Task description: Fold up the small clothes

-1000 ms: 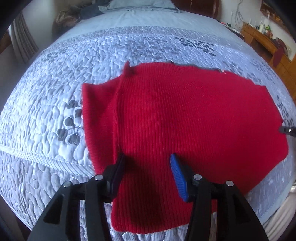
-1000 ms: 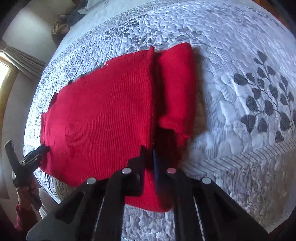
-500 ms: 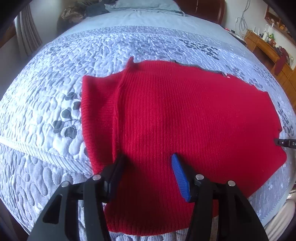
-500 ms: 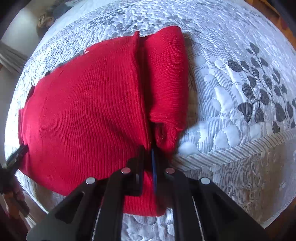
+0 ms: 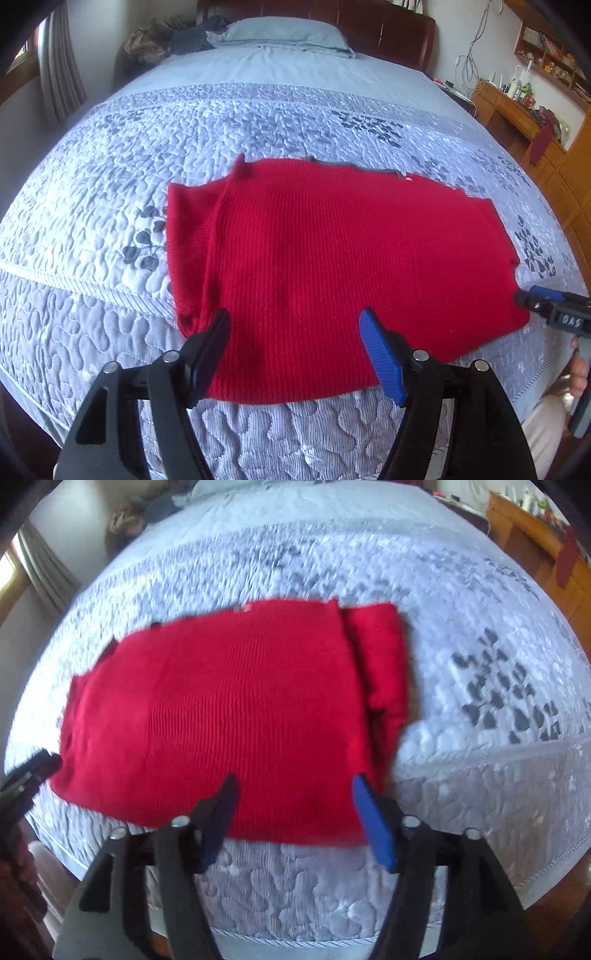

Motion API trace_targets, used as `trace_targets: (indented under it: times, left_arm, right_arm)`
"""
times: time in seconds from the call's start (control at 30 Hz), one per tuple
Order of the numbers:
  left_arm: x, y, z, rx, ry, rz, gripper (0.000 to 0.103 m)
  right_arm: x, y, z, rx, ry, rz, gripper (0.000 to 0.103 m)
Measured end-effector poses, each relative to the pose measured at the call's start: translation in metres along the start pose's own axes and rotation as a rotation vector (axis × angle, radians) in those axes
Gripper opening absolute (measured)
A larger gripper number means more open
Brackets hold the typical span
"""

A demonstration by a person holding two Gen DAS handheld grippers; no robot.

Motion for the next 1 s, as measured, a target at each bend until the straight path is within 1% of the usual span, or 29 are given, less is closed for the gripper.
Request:
trace_targets:
  times: [0.03, 0.07, 0.1, 0.17, 0.2, 0.3, 0.4, 0.5, 0.53, 0.67, 0.77, 0.9, 1.0]
  left_arm:
    - [0.000, -0.001, -0.001, -0.001, -0.004, 0.000, 0.072]
    - [0.000, -0.001, -0.001, 0.000, -0.003, -0.001, 0.072]
    - [0.000, -0.002, -0.002, 0.002, 0.000, -0.002, 0.072]
    - [-0.001, -0.003, -0.003, 0.004, 0.005, -0.003, 0.073]
    - [-0.002, -0.004, -0.004, 0.004, 0.010, -0.002, 0.073]
    - [-0.004, -0.007, -0.008, 0.003, 0.019, -0.007, 0.075]
    - [-0.005, -0.010, -0.014, -0.002, 0.032, -0.023, 0.077]
    - [-0.007, -0.013, -0.020, -0.009, 0.046, -0.035, 0.078]
    - [-0.008, -0.014, -0.022, -0.014, 0.046, -0.034, 0.078]
    - [-0.010, -0.021, -0.031, -0.039, 0.043, -0.036, 0.079]
    - [-0.009, -0.022, -0.033, -0.046, 0.044, -0.058, 0.080]
    - [-0.010, -0.022, -0.036, -0.053, 0.036, -0.050, 0.081]
    - [-0.010, -0.024, -0.040, -0.059, 0.032, -0.053, 0.084]
  right_arm:
    - [-0.002, -0.004, -0.005, -0.019, 0.006, 0.002, 0.075]
    - [-0.004, -0.007, -0.010, -0.034, 0.010, 0.002, 0.083]
    - [-0.004, -0.011, -0.016, -0.052, 0.002, 0.004, 0.093]
    - [-0.005, -0.018, -0.025, -0.087, -0.013, 0.005, 0.095]
    - [-0.005, -0.022, -0.031, -0.114, -0.011, -0.003, 0.100]
    - [-0.001, -0.029, -0.045, -0.154, -0.012, -0.053, 0.101]
    - [0.001, -0.033, -0.048, -0.150, -0.002, -0.072, 0.101]
    - [-0.001, -0.037, -0.049, -0.127, -0.009, -0.057, 0.101]
    - [-0.002, -0.037, -0.049, -0.119, -0.022, -0.054, 0.101]
    - [-0.002, -0.038, -0.047, -0.079, -0.020, -0.051, 0.101]
    - [-0.003, -0.040, -0.045, -0.084, -0.038, -0.049, 0.101]
    - [-0.003, -0.039, -0.046, -0.103, -0.053, -0.050, 0.101]
    - [-0.007, -0.035, -0.055, -0.117, -0.061, -0.043, 0.101]
Point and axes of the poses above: each gripper's, at about its wrist camera, not at the fingertips, and z roughly against the way its jaws point, x to its right, y to its top, the point moved 4 cm from there along -z, roughly the way its jaws point, and after that the axes turned 9 degrees about x, right-handed, at the moved point
